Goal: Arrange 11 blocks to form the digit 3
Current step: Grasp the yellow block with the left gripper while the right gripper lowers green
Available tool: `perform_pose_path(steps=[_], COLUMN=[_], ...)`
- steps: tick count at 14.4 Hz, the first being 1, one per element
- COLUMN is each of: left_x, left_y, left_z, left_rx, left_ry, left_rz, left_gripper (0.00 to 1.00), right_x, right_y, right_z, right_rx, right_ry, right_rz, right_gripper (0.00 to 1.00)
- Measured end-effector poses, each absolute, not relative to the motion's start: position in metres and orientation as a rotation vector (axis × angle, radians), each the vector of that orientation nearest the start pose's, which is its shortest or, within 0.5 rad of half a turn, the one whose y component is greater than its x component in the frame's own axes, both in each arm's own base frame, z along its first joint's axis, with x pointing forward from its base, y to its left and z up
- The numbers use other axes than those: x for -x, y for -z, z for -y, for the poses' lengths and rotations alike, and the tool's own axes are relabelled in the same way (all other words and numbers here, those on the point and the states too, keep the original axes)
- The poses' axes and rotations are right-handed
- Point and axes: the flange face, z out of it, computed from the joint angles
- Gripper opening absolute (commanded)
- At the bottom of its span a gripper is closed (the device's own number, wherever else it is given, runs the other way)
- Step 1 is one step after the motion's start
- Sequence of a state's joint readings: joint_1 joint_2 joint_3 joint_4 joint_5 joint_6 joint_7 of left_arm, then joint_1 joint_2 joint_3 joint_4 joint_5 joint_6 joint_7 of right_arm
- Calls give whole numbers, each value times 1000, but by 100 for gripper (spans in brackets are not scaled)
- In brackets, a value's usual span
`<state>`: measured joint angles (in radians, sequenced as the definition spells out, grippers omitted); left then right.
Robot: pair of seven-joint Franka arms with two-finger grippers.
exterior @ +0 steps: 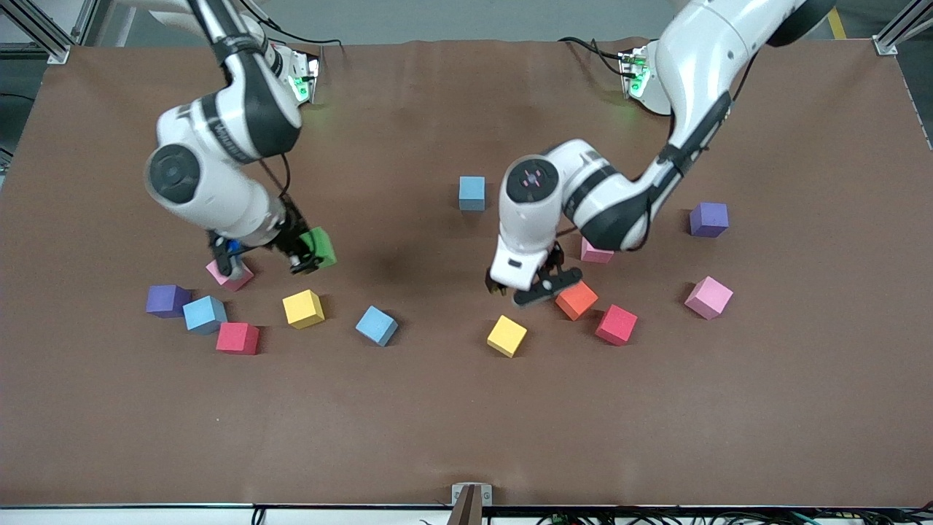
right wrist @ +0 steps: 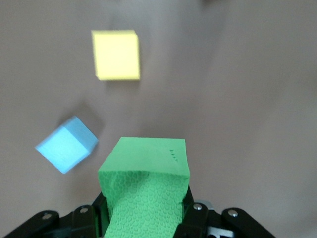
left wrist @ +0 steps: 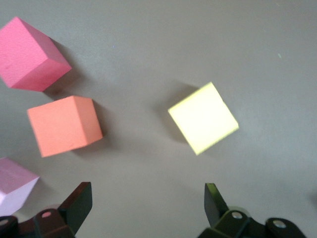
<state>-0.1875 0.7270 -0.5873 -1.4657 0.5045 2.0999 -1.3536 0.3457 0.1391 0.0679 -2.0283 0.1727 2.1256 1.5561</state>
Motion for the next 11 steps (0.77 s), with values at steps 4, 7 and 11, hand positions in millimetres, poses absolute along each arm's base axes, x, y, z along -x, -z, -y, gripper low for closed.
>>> perform_pose_path(steps=[4, 7, 11], left_x=[-615, -635, -647], left_y=[-278, -271, -256], left_z=[417, 404, 400], left_rx=[3081, 3066, 3083], left_ry=[41, 41, 55], left_rz=[1070, 1330, 1442], left_gripper=[100, 100, 100], right_x=[-461, -437, -416], right_y=[-349, -330, -298], right_z=[-297, -322, -351], right_rx=[2397, 2329, 2234], right_ry=[-216, -208, -227], right_rz=[-1927, -1992, -2119], right_gripper=[0, 0, 0])
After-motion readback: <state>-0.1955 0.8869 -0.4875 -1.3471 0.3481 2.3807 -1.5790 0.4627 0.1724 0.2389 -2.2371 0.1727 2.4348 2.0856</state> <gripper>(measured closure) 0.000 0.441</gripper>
